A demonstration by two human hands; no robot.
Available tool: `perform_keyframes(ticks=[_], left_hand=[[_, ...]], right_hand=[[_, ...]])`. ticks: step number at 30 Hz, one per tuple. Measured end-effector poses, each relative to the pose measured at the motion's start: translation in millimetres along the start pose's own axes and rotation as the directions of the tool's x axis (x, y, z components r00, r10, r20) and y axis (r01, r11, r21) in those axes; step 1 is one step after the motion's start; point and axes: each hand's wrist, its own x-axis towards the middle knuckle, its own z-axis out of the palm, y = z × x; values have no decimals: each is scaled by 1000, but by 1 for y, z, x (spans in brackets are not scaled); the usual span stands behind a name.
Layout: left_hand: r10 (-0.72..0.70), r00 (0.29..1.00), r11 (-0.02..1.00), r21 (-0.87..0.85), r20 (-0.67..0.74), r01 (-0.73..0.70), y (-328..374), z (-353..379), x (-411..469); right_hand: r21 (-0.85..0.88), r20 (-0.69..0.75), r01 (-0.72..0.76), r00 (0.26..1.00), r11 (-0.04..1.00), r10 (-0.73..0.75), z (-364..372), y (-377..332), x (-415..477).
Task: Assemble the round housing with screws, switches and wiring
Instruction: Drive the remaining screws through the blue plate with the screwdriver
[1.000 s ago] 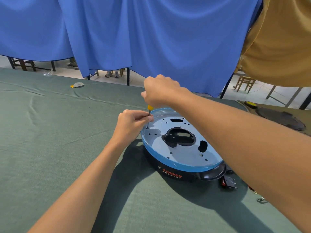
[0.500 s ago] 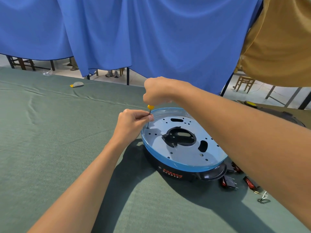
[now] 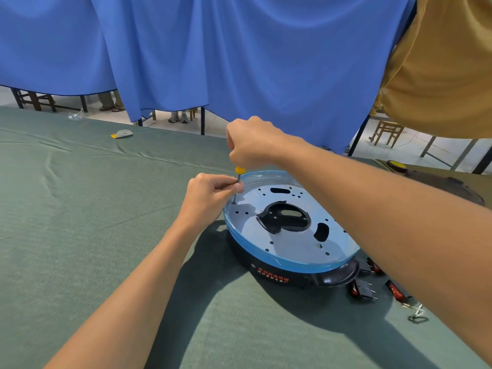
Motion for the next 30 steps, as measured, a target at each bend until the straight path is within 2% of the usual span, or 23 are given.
perform_keyframes(ticks=[2,4,10,11,14,17,19,22,23,25,28,30], left_hand=[[3,1000,1000,-5,2,-3,0,-1,0],[8,1000,1000,-19,-1,-8,0,-1,0],[15,1000,999,-34,-20,-16,-2,1,1],[15,1000,999,-29,-19,-15,-2,0,1],[18,1000,1000,-10,-12,-18,-3,0,1],[19,1000,1000,-14,-10,-19,-4,0,1],[18,1000,1000,-14,-8,-18,-4,1,2],[22,1000,1000,-5,-15,-22,-5,0,2],[21,1000,1000,-7,-14,-21,-5,1,2],[23,1000,1000,-13,-9,-23,-6,1,3],[27,1000,1000,-2,-7,-27,-6,0,3],[28,1000,1000,-1,-5,-28,-6,0,3]], right_hand=[[-41,-86,-43,996,998,39,7,3,0],[-111,-101,-61,994,992,50,11,5,0],[-96,116,34,993,995,-23,-5,1,6],[-79,103,67,993,995,-59,-6,1,7],[-61,-55,120,991,991,-123,2,3,7],[-127,-106,58,992,990,-71,13,3,7],[-147,-62,28,997,989,-38,11,2,8],[-24,164,60,985,998,-55,-6,-1,6],[13,191,70,979,997,-71,-10,1,5],[27,112,95,989,995,-98,-9,3,4],[-72,-83,53,995,996,-59,7,7,5],[-144,-91,17,995,989,-30,12,7,6]])
